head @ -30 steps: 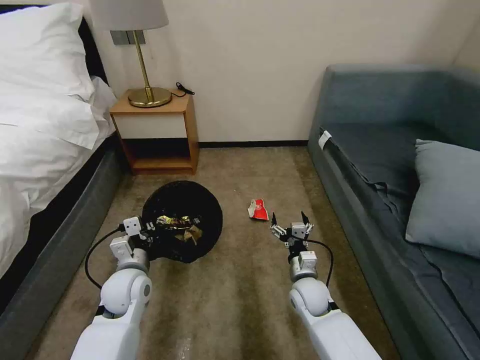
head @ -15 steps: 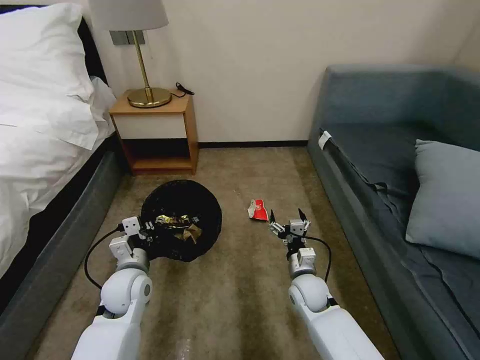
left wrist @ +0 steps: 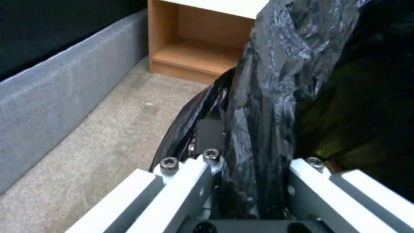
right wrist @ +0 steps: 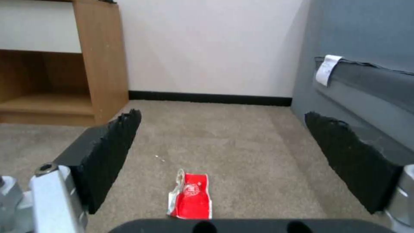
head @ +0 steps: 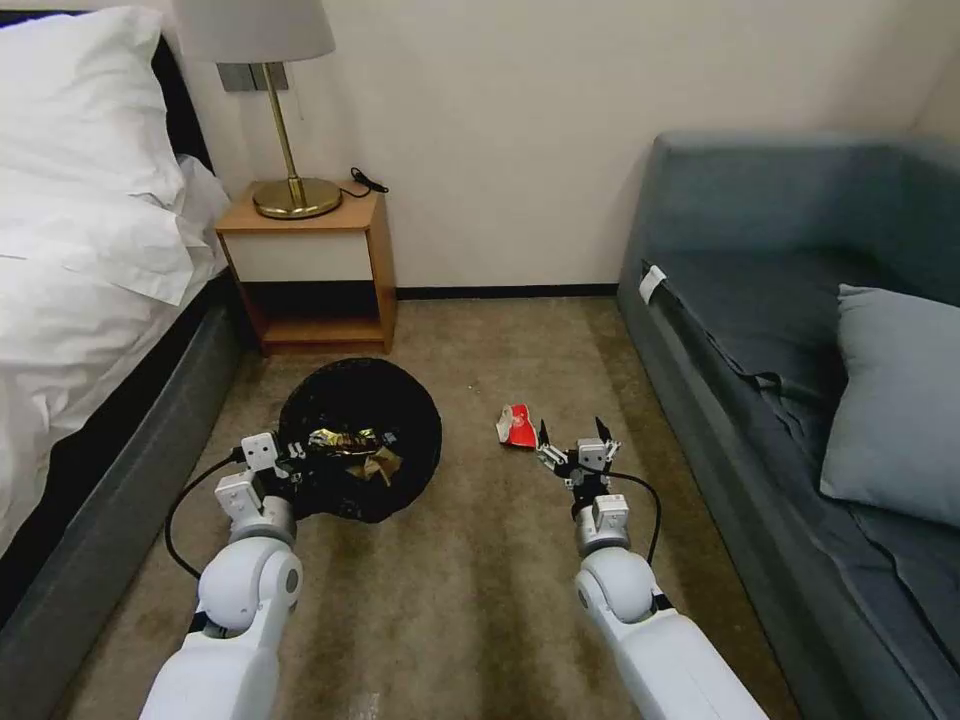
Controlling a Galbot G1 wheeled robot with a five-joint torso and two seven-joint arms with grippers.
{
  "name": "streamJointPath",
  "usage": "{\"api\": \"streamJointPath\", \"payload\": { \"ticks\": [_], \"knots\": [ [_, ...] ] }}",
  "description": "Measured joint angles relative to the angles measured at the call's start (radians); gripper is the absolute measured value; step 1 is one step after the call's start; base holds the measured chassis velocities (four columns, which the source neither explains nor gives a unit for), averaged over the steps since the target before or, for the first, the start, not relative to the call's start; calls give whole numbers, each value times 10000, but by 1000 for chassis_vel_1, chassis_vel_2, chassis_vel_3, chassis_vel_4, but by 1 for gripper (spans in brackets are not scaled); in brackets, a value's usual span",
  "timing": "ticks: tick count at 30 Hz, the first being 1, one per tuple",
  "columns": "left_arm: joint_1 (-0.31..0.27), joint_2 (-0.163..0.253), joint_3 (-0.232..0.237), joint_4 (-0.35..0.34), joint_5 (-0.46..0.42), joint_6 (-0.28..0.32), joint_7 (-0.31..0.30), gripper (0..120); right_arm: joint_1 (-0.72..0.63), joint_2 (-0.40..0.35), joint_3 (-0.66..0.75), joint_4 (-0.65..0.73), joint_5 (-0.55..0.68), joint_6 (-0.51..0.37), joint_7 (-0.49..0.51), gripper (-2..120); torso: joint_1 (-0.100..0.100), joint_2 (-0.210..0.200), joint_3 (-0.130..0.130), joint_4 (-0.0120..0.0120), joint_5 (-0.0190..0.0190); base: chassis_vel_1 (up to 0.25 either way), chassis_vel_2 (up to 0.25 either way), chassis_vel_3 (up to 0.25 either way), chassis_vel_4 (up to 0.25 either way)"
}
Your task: Pick up the trash bin, then pick up the garbage on the floor and place it into the trash bin.
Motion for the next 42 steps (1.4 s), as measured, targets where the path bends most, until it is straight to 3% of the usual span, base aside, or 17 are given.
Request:
{"api": "streamJointPath", "payload": {
  "ticks": [42],
  "knots": [
    [313,-11,-135,-299,17,-71,-56,1,-8,-9,-215,22,-100,29,180,100,0,0,0,-1,0,-65,62,67,-66]
  ]
}}
